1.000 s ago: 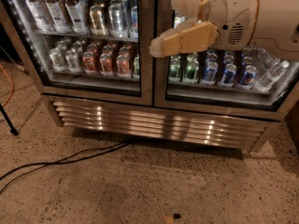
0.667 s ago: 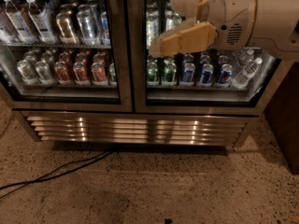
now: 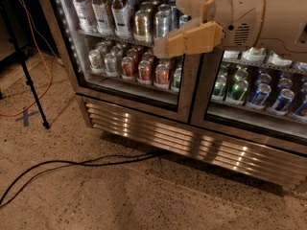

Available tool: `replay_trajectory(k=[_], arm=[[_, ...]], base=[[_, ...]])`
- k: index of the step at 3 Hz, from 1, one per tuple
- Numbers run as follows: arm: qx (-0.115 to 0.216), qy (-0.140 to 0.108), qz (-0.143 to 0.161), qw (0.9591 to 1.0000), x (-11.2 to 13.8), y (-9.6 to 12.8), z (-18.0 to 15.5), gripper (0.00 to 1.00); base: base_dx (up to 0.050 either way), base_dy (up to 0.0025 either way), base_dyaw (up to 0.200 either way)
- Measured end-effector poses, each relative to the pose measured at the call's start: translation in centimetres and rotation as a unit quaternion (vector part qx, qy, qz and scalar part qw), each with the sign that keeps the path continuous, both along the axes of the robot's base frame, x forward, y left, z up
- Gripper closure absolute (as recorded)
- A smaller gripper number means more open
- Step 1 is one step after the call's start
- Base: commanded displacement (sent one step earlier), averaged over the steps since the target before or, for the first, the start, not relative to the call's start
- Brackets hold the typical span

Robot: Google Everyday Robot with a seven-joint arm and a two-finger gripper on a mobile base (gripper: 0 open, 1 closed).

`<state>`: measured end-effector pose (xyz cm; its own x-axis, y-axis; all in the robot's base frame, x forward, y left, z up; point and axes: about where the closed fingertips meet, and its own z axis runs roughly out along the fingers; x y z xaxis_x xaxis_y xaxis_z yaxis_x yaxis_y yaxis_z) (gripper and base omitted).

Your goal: Open left fridge door

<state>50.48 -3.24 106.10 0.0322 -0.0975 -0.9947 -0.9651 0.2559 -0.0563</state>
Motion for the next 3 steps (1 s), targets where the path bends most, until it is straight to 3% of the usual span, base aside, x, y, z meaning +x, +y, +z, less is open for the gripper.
replay_trajectory(k=[2, 3], arm=[[0.0, 0.0, 0.0, 1.0, 0.0, 0.0, 0.0, 0.0], [0.0, 0.0, 0.0, 1.0, 0.0, 0.0, 0.0, 0.0]], base=[[0.048, 0.00005, -0.001], [0.032, -0.00248, -0.152]])
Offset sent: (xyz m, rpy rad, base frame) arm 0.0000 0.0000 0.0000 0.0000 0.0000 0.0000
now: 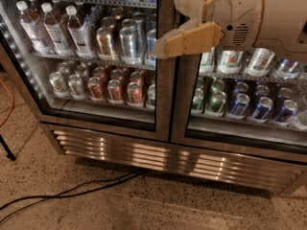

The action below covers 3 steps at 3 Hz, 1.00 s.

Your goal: Open left fridge door

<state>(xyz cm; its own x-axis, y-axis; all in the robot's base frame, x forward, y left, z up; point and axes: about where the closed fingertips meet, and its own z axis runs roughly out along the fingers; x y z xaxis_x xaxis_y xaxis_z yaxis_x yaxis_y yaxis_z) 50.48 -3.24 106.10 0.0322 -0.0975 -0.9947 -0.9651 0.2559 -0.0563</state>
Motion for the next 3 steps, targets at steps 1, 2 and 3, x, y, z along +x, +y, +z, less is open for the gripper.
replay_trajectory(k=[1, 2, 3], arm=[[0.0, 0.0, 0.0, 1.0, 0.0, 0.0, 0.0, 0.0], [0.0, 0.0, 0.0, 1.0, 0.0, 0.0, 0.0, 0.0], [0.0, 0.0, 0.0, 1.0, 0.0, 0.0, 0.0, 0.0]], base=[[0.049, 0.00001, 0.0], [0.05, 0.00003, -0.002], [0.0, 0.00006, 0.163]])
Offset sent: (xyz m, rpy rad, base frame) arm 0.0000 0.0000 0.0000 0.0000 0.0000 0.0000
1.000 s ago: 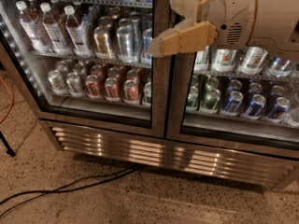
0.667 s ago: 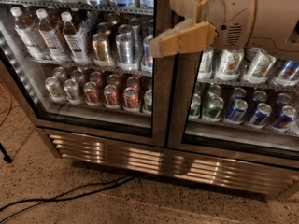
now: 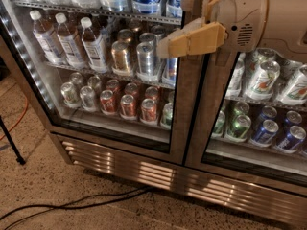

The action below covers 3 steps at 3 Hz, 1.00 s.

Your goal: Open left fridge door

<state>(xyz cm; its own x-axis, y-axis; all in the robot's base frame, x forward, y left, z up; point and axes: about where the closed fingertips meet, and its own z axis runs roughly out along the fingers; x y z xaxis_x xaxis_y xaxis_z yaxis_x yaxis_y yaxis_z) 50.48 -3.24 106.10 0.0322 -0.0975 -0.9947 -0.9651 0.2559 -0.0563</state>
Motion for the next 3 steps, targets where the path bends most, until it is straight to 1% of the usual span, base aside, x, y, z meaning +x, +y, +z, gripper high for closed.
replay_trajectory(k=[1, 2, 3], arm=[[0.0, 0.0, 0.0, 1.0, 0.0, 0.0, 0.0, 0.0], [0.0, 0.0, 0.0, 1.0, 0.0, 0.0, 0.0, 0.18], [0.0, 0.0, 0.0, 1.0, 0.0, 0.01, 0.0, 0.42]], base=[[0.0, 0.0, 0.0], [0.0, 0.0, 0.0], [0.0, 0.0, 0.0]])
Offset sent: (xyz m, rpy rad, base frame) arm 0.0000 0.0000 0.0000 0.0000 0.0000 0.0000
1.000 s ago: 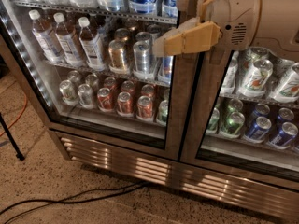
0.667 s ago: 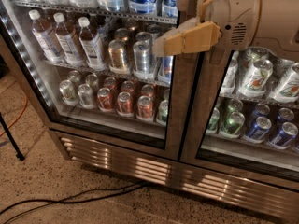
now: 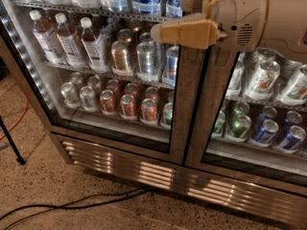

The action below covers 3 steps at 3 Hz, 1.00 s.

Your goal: Open left fridge door

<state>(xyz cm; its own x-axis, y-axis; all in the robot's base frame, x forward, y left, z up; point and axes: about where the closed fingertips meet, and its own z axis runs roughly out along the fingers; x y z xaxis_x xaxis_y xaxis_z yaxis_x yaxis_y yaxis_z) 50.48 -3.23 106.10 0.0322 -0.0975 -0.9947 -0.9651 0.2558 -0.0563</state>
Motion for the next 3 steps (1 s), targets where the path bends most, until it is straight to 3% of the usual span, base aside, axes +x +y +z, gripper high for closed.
replay_trajectory(k=[1, 3], arm=[[0.0, 0.0, 0.0, 1.0, 0.0, 0.0, 0.0, 1.0], [0.0, 0.0, 0.0, 1.0, 0.0, 0.0, 0.0, 1.0]], base=[[-0.05, 0.0, 0.0], [-0.05, -0.00009, 0.001]])
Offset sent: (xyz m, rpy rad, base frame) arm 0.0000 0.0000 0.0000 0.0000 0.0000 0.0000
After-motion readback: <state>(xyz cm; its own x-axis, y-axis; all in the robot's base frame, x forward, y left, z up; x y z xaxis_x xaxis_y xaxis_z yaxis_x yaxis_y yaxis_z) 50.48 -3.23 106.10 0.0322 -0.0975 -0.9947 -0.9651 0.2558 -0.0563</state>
